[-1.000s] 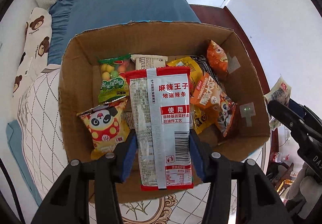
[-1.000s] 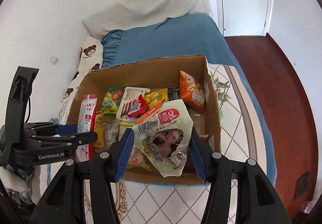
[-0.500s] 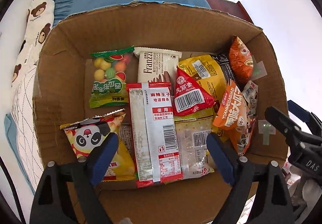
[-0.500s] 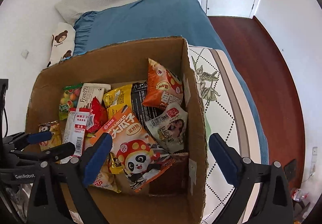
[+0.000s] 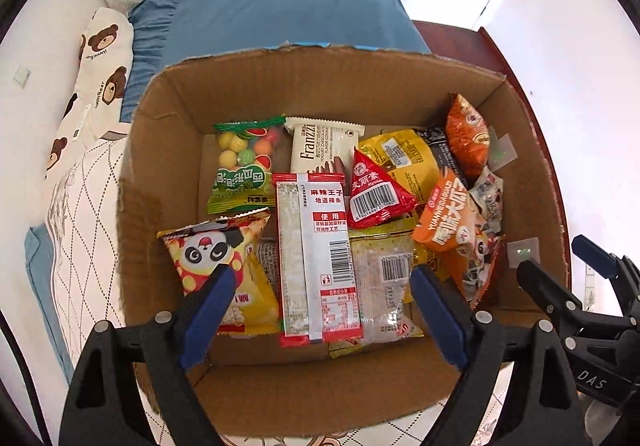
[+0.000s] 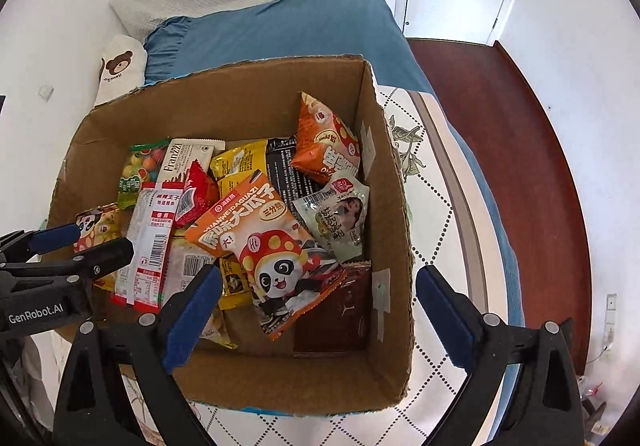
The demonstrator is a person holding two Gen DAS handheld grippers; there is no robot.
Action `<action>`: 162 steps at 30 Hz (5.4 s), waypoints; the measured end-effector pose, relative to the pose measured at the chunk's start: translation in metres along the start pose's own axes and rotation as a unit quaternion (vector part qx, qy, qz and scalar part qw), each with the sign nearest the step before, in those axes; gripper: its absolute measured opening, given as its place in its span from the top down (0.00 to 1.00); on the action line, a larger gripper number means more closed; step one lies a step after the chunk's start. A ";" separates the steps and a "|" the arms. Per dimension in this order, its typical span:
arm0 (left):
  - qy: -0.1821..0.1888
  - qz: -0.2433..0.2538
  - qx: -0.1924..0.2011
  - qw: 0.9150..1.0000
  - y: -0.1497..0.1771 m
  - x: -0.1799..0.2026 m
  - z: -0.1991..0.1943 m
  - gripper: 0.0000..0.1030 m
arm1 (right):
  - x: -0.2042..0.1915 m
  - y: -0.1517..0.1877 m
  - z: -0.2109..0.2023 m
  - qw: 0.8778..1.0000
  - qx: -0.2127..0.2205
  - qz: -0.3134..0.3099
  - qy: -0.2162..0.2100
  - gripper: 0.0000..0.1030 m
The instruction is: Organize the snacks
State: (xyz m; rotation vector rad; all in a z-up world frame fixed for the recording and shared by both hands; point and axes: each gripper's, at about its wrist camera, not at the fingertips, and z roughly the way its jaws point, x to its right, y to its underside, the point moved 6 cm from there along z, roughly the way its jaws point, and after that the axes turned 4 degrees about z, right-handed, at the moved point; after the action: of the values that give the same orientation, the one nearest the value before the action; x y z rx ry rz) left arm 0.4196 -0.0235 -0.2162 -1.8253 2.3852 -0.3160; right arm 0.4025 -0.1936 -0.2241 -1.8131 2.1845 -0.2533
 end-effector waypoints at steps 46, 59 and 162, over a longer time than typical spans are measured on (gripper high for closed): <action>-0.068 -0.025 0.276 0.958 0.229 0.023 -0.257 0.13 | -0.023 0.213 -0.318 0.965 0.254 -0.050 -0.033 0.00; -0.067 -0.040 0.292 0.953 0.219 0.019 -0.255 0.00 | -0.018 0.211 -0.333 0.957 0.288 -0.046 -0.009 0.00; -0.105 -0.041 0.262 0.959 0.138 0.014 -0.177 0.00 | -0.005 0.123 -0.199 0.972 0.231 -0.023 -0.017 0.00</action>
State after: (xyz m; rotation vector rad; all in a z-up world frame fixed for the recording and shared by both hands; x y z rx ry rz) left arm 0.2467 0.0134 -0.0773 -1.6129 1.8552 -0.6534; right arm 0.2231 -0.1748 -0.0753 -1.5883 1.8598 -0.6738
